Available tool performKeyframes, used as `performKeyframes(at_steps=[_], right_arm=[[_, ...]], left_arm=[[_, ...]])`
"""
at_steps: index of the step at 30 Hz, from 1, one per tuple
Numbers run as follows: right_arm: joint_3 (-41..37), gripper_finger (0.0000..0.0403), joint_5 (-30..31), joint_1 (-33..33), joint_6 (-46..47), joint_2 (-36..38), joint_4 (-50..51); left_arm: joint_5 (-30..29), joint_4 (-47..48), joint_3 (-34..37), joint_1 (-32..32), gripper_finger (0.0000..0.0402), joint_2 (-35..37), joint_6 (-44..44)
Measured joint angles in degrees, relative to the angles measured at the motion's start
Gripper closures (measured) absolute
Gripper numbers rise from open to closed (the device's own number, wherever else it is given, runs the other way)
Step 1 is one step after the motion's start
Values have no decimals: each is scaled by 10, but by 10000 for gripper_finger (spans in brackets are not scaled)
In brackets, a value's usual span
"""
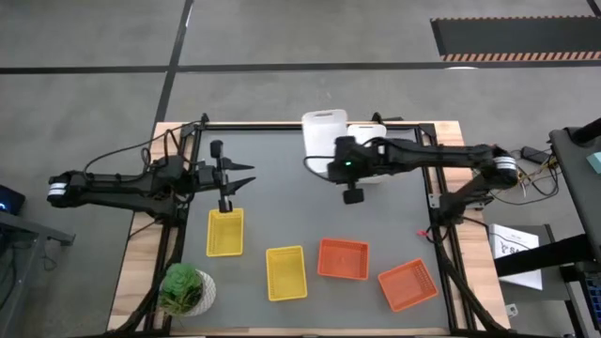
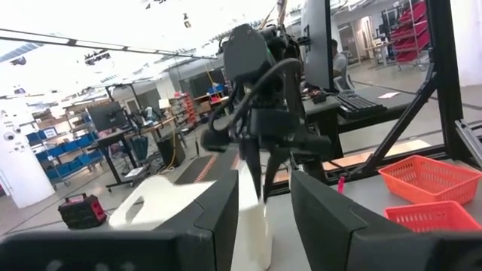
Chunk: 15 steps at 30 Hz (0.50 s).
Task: Stack baskets by color
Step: Stack the left white bin on top of the right white bin
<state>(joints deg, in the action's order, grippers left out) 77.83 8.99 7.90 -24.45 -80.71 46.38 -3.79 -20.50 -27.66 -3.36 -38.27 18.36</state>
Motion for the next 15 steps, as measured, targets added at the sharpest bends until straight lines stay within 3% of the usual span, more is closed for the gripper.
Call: performKeyframes(at_steps=[11, 15], right_arm=[[-172, 394, -7, 74, 9, 169, -6], [-214, 394, -74, 115, 6, 207, -7]], left_arm=[[0, 0, 0, 0, 295, -6, 0], [0, 0, 0, 0, 295, -6, 0]])
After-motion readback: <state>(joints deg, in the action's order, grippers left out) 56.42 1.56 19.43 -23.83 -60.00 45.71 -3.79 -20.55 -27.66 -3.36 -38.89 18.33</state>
